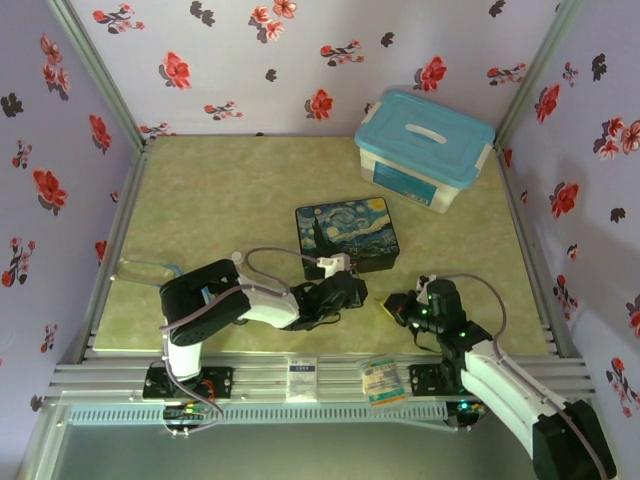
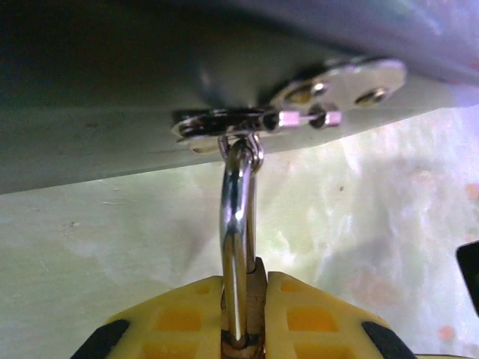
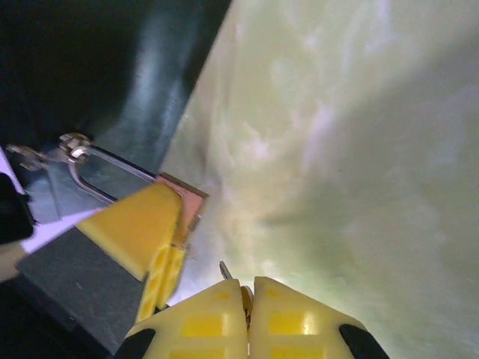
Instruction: Unlock the padlock with the key
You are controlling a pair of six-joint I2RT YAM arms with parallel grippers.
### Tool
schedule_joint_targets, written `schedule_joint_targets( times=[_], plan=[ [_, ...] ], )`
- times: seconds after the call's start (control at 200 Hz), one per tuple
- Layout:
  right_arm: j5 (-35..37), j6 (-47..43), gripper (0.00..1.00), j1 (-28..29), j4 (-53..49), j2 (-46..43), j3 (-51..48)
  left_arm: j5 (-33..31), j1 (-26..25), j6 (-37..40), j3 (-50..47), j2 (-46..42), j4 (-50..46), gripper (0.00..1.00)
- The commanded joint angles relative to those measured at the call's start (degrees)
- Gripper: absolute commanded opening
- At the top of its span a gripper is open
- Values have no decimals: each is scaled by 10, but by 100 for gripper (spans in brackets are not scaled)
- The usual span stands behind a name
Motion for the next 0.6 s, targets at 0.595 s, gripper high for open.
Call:
schedule_joint_targets(
  times=[0.595],
  plan=[
    [70,120,0,-4,-85,-155,-3,-12,17,-173,-34,-6,232,0]
  ],
)
